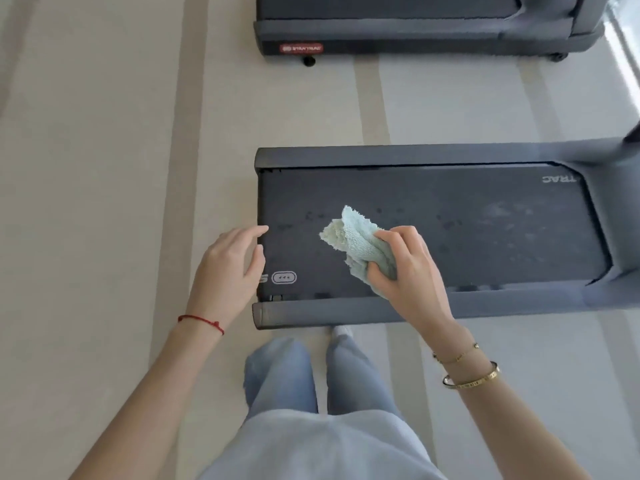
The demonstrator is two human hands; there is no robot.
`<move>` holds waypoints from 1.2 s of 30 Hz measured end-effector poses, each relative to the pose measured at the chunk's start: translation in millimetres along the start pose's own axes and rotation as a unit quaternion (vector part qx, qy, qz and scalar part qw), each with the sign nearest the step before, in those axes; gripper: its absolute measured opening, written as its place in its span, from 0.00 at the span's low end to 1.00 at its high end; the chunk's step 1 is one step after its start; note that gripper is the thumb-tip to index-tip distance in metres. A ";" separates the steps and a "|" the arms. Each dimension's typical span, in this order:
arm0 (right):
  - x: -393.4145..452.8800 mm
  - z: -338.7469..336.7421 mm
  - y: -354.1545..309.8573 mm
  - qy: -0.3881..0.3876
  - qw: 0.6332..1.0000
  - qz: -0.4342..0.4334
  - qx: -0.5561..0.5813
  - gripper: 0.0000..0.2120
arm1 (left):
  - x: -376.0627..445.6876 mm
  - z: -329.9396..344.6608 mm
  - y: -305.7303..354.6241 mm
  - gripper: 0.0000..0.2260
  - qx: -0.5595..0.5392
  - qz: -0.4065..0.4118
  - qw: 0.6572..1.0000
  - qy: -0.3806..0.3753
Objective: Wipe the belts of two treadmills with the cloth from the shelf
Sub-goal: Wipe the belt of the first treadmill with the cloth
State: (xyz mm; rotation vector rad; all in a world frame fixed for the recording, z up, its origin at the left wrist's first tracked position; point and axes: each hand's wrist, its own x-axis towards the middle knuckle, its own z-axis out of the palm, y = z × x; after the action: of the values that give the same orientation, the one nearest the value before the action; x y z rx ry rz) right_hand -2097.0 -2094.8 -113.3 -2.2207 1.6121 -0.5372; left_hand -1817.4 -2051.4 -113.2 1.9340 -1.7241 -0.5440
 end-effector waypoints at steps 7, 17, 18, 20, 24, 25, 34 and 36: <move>83.3 100.2 101.3 -0.030 0.999 -0.040 -0.010 0.18 | 41.8 119.2 -43.8 0.18 0.021 -0.068 0.997 0.039; 143.2 368.3 222.2 -0.046 0.990 -0.134 -0.024 0.17 | 69.7 345.6 -235.0 0.18 0.093 -0.079 0.992 0.034; 147.0 398.1 229.6 -0.042 0.988 -0.145 -0.022 0.17 | 69.4 369.1 -257.0 0.19 0.109 -0.084 0.990 0.030; 154.0 455.7 244.6 -0.033 0.986 -0.161 -0.026 0.17 | 69.0 413.6 -296.7 0.21 0.130 -0.102 0.986 0.035; 161.8 553.0 271.5 -0.011 0.988 -0.151 -0.011 0.18 | 66.0 488.1 -359.6 0.21 0.160 -0.119 0.979 0.043; 162.9 572.1 276.3 -0.012 0.988 -0.155 -0.010 0.18 | 64.4 502.4 -372.2 0.20 0.167 -0.118 0.978 0.046; 146.0 646.0 305.0 -0.056 0.960 -0.273 -0.032 0.19 | 52.1 561.2 -433.7 0.25 0.169 -0.118 0.978 0.035; 147.3 645.9 305.3 -0.089 0.950 -0.295 -0.038 0.22 | 51.7 564.7 -435.6 0.27 0.161 -0.124 0.979 0.037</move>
State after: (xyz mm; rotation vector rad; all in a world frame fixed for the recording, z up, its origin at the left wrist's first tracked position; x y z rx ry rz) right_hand -1989.4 -2290.9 -807.6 -2.7194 0.8747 -0.4045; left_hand -1797.6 -2120.3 -824.7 2.3843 -1.6140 -0.2849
